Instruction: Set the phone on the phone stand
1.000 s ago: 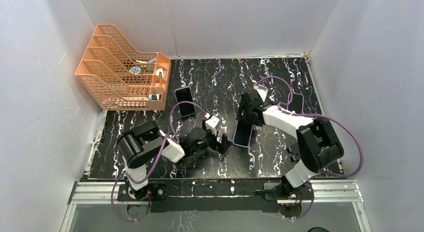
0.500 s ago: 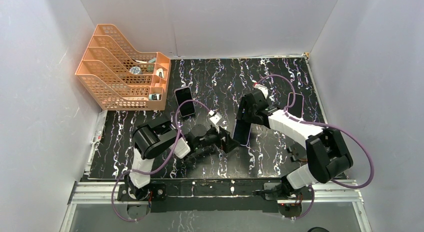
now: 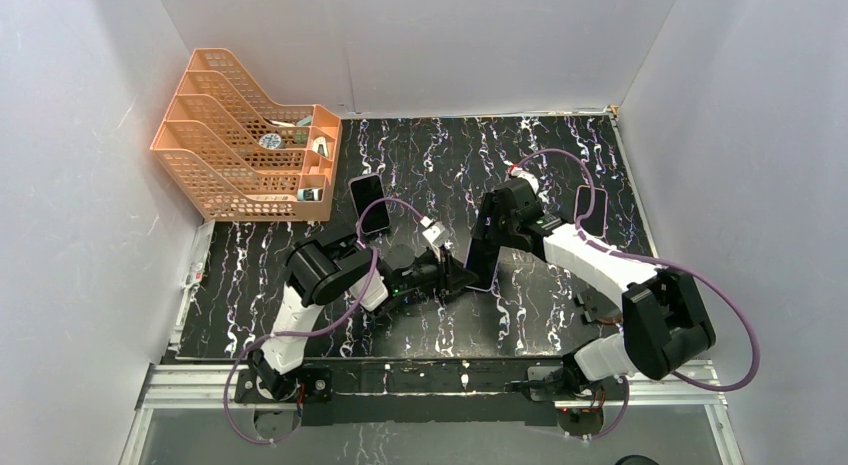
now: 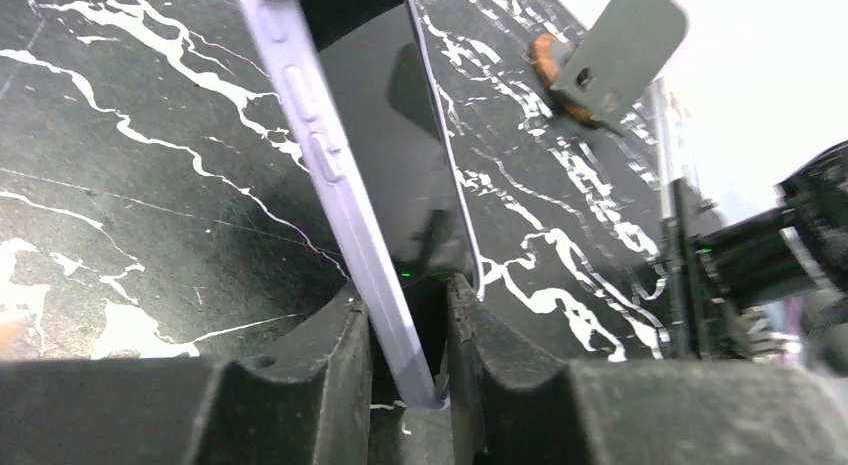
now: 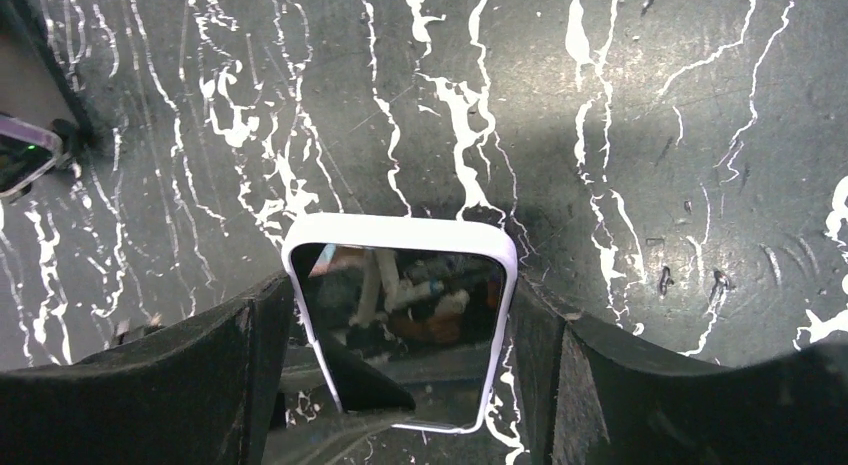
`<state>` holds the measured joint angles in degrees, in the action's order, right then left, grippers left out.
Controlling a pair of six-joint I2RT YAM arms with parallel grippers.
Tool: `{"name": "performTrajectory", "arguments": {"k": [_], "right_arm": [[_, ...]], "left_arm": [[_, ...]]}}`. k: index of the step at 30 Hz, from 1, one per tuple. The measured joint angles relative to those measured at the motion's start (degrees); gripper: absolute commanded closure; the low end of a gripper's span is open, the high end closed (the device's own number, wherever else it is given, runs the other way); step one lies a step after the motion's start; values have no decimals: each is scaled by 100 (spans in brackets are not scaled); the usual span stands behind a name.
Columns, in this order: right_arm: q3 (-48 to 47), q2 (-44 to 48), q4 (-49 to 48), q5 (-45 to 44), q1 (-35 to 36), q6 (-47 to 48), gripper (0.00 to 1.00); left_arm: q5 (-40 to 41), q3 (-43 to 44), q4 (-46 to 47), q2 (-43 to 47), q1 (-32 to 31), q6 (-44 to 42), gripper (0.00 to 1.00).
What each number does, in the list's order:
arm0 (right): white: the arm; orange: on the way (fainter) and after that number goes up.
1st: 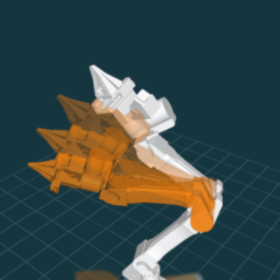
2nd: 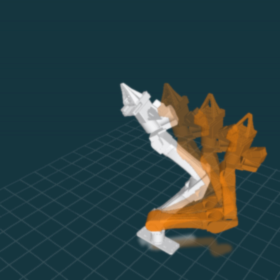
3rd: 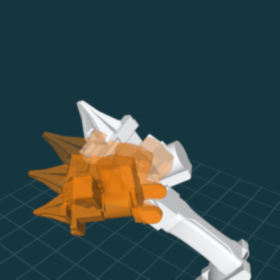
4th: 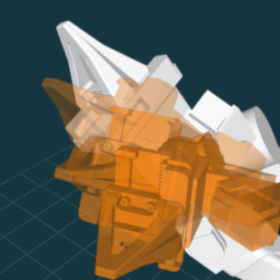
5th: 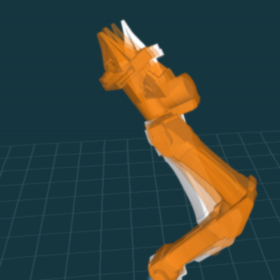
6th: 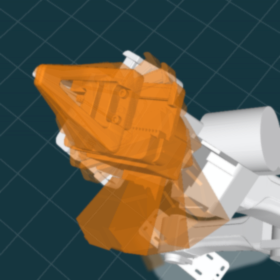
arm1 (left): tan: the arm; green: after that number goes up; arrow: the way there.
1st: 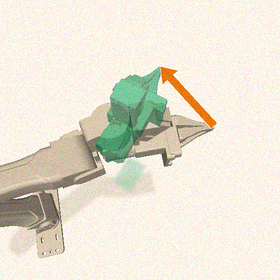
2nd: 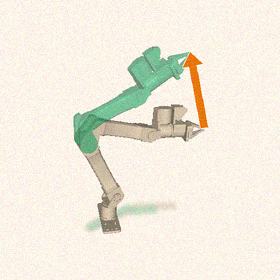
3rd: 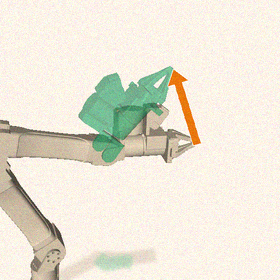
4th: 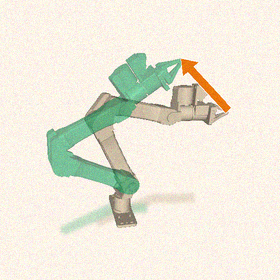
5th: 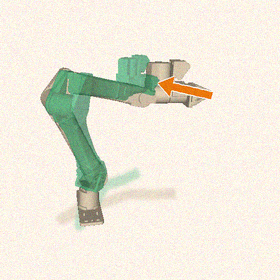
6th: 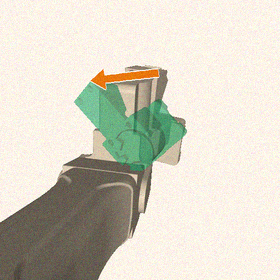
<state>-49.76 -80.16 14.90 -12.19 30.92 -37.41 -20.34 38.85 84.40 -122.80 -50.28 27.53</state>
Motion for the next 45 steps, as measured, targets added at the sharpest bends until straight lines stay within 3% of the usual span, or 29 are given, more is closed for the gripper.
{"name": "performTrajectory", "arguments": {"k": [2, 7, 12, 21, 25, 29, 35, 39, 45], "right_arm": [[9, 68, 4, 66, 0, 11, 39], [31, 365, 37, 186, 11, 146, 36], [81, 369, -70, 173, 28, 197, 13], [308, 833, -796, 13, -109, 940, 1], [907, 1764, -1521, 911, -754, 1429, 1], [1010, 2133, -2076, 2225, -1355, 1836, 3], [1224, 1987, -3056, 4378, -1676, 1873, 21], [1537, 1869, -3410, 4970, -1816, 1786, 26], [1779, 1926, -3589, 5139, -1849, 1784, 30]], "left_arm": [[-234, 4, 173, -96, 94, 374, 99], [-603, 44, 560, -282, 286, 890, 100], [-737, 44, 673, -348, 332, 916, 100], [-1082, 24, 723, -334, 496, 942, 100], [-1189, 2, 688, -289, 531, 951, 100], [-1241, -59, 638, -210, 557, 944, 100], [-1394, -66, 549, -160, 619, 1003, 100], [-1572, -66, 455, -122, 706, 1154, 100], [-1775, -155, 245, 83, 763, 1279, 100]]}}
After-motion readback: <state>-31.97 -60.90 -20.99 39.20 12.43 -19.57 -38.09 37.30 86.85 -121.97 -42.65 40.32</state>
